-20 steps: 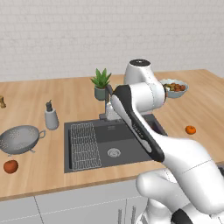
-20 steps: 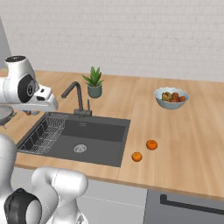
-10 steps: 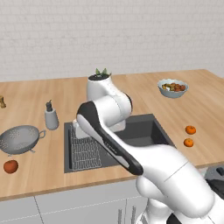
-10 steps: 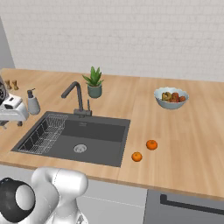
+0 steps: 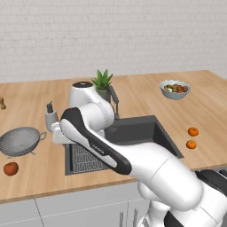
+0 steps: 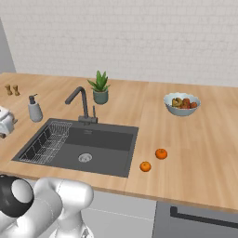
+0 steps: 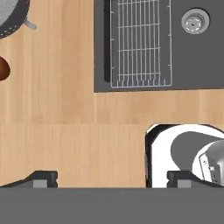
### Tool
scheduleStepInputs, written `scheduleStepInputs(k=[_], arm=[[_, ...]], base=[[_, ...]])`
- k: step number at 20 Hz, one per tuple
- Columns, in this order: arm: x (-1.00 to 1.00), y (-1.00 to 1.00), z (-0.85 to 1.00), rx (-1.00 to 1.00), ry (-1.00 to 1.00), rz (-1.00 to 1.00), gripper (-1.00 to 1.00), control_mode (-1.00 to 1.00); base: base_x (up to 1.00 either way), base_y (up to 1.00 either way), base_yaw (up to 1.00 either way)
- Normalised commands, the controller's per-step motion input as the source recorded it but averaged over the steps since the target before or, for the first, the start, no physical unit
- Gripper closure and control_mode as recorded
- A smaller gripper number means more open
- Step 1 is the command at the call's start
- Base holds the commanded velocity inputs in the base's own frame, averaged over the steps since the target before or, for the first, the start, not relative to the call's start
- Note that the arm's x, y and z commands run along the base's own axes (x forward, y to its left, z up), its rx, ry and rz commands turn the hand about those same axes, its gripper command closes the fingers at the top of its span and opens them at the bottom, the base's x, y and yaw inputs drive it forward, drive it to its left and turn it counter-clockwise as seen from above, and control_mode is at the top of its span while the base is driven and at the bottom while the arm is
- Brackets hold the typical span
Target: Put the colander in the sink, put the orange, tangerine, orange in the colander, and turn on the sink faucet and pour water over the colander.
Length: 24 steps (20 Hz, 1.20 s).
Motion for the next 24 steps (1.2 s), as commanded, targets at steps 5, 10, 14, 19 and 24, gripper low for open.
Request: scheduleStepInputs(k=[5,10,14,19,24], arm=[[0.22,0.57,-0.33,0.18,0.00,-0.04,-1.00,-1.00],[0.24,0.70,-0.04,0.08,-0.01,-0.03,-1.00,-1.00],[0.29,0.47,0.00,0.05,0.00,-0.02,-1.00,-1.00],[0.32,0.28,0.00,0.00,0.00,-0.02,-1.00,-1.00],[0.34,0.20,0.00,0.00,0.00,-0.03,-1.00,-1.00]], base=[[0.00,0.00,0.00],[0.00,0.00,0.00],[0.00,0.00,0.00],[0.00,0.00,0.00],[0.00,0.00,0.00]])
